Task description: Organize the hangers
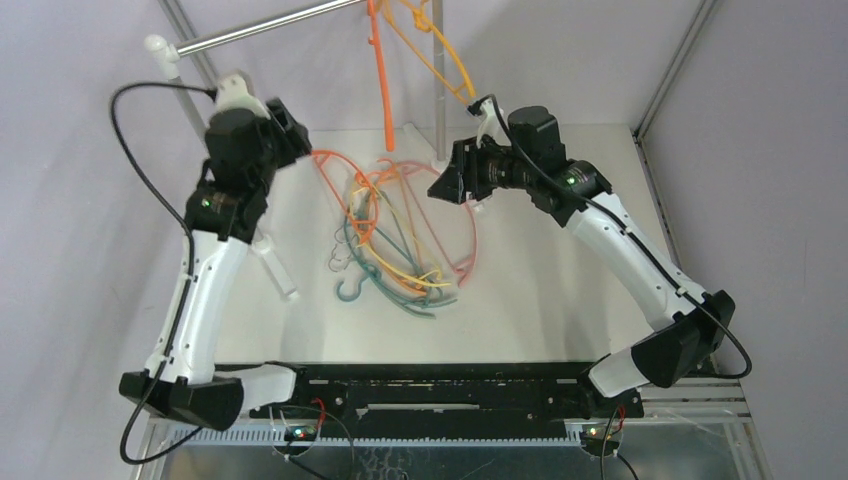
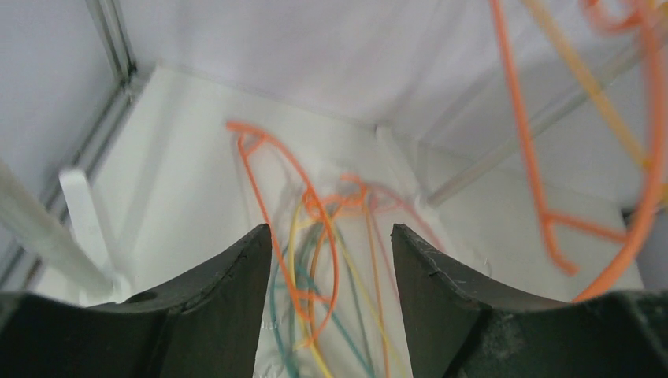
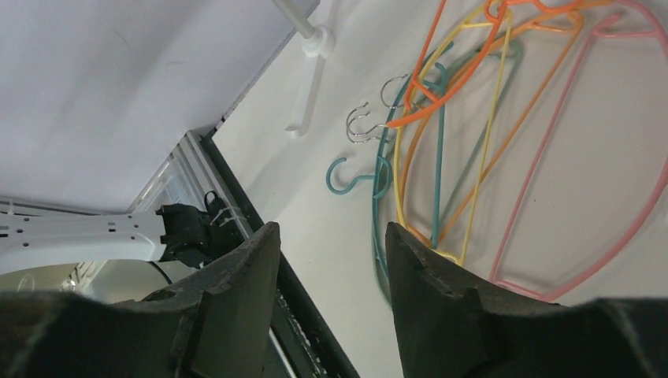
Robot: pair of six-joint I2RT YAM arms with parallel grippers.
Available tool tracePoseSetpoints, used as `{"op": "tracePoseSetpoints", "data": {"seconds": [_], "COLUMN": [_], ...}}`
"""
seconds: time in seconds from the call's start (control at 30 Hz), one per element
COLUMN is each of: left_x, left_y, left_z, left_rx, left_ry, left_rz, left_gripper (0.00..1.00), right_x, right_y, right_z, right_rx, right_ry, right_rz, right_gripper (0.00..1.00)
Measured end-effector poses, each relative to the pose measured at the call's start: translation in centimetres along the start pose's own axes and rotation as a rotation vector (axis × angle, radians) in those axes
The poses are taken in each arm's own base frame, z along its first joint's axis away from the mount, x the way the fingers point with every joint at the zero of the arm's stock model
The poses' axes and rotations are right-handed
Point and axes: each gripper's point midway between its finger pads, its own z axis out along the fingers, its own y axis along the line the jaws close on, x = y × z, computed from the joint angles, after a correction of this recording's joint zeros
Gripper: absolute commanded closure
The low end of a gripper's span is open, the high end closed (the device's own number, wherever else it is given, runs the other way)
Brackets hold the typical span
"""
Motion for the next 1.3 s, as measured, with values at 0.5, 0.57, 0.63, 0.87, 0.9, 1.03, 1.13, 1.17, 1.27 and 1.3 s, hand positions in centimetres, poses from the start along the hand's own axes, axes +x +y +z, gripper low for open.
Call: {"op": "tracePoseSetpoints", "data": {"seconds": [0.5,0.57,0.63,0.87,0.9,1.03,1.13,1.17,1.27,1.3], "left_x": [23.3,25.4,27.1,29.3,29.4,30.3,31.6,31.9,32.8,33.0], "left_y": [0.2,0.6,0.5,-1.4,-1.5,-1.8,-1.1,-0.9,-0.3,-0.2], "left_z": [2.1,3.1,4.5,8.8,9.2,10.8,11.4,11.6,12.4,12.7], "left_rx": [-0.101,-0.134,-0.160,-0.179,-0.179,-0.176,-0.176,-0.176,-0.181,-0.181], "left_ry": [0.481,0.534,0.585,0.638,0.641,0.663,0.702,0.712,0.744,0.751], "left_rz": [0.139,0.170,0.203,0.243,0.247,0.252,0.263,0.266,0.272,0.269], "left_gripper": [0.50,0.50,0.50,0.48,0.46,0.39,0.35,0.33,0.30,0.30], "right_x": [1.9,2.3,2.8,3.1,3.1,3.0,2.7,2.6,2.3,2.2], "right_y": [-4.3,-4.8,-5.2,-7.7,-8.1,-9.0,-9.5,-9.7,-10.1,-10.2], "right_z": [-0.5,-0.6,-0.7,-1.5,-1.6,-2.1,-2.3,-2.4,-2.8,-2.8], "right_rx": [0.090,0.095,0.098,0.135,0.140,0.151,0.157,0.160,0.161,0.161], "right_ry": [0.024,0.030,0.038,0.029,0.025,0.012,0.001,-0.002,-0.016,-0.019], "right_rz": [0.084,0.095,0.107,0.168,0.174,0.191,0.199,0.202,0.213,0.217], "right_gripper": [0.43,0.43,0.43,0.44,0.44,0.43,0.43,0.43,0.44,0.44]}}
